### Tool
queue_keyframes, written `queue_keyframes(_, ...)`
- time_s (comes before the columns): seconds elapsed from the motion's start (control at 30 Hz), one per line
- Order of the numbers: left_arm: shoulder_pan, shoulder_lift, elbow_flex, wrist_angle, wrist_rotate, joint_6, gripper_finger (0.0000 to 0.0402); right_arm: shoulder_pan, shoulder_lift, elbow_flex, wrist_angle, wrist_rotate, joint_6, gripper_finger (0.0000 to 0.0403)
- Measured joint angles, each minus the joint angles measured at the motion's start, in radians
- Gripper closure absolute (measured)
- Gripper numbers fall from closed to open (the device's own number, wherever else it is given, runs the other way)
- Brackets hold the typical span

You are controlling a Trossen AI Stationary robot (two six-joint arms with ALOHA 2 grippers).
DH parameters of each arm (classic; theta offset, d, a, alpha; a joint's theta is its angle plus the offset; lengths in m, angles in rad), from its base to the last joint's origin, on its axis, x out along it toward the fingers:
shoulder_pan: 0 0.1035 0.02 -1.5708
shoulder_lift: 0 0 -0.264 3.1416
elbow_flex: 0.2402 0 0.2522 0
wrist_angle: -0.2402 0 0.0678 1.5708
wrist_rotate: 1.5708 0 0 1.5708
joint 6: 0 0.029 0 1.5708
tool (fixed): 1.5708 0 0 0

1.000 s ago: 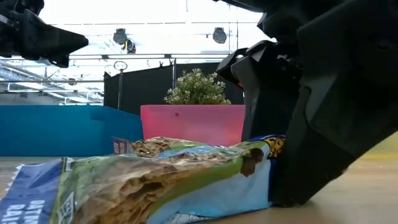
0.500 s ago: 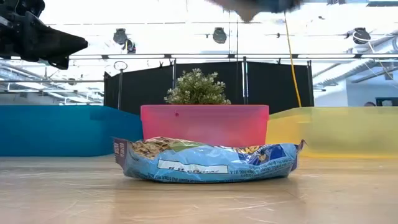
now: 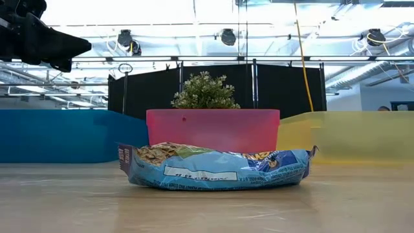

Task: Pick and place Granola Bars by type
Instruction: Put the bottom blue granola bar into the yellow bin

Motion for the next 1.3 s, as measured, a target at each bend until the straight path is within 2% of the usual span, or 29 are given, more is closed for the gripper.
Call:
queue_keyframes(0.1, 0.0, 0.0, 0.0, 0.0, 0.0, 0.0, 0.0364, -0.061, -0.043, -0.031, -0.208, 0.01, 0.061, 0.0359)
queue_keyframes(0.17, 0.0, 0.0, 0.0, 0.0, -0.001, 0.004, 0.0364, -0.124, -0.069, -0.096, -0.254, -0.002, 0.072, 0.0361)
queue_keyframes(0.33, 0.0, 0.0, 0.0, 0.0, -0.001, 0.015, 0.0364, -0.292, -0.138, -0.352, -0.128, -0.057, 0.022, 0.0357)
queue_keyframes(0.47, 0.0, 0.0, 0.0, 0.0, -0.001, 0.029, 0.0364, -0.411, -0.198, -0.549, -0.015, -0.182, -0.041, 0.0361)
queue_keyframes(0.67, 0.0, 0.0, 0.0, 0.0, -0.001, 0.032, 0.0364, -0.53, -0.293, -0.729, 0.056, -0.255, -0.069, 0.036)
queue_keyframes(0.9, 0.0, 0.0, 0.0, 0.0, -0.001, 0.033, 0.0364, -0.633, -0.297, -0.767, 0.138, -0.4, -0.185, 0.0363)
queue_keyframes(1.0, 0.0, 0.0, 0.0, 0.0, -0.001, 0.033, 0.0364, -0.653, -0.286, -0.768, 0.136, -0.406, -0.191, 0.036)
queue_keyframes(1.17, 0.0, 0.0, 0.0, 0.0, -0.001, 0.033, 0.0364, -0.669, -0.277, -0.768, 0.149, -0.486, -0.208, 0.0357)
queue_keyframes(1.3, 0.0, 0.0, 0.0, 0.001, -0.002, 0.033, 0.0364, -0.669, -0.274, -0.768, 0.148, -0.483, -0.193, 0.0351)
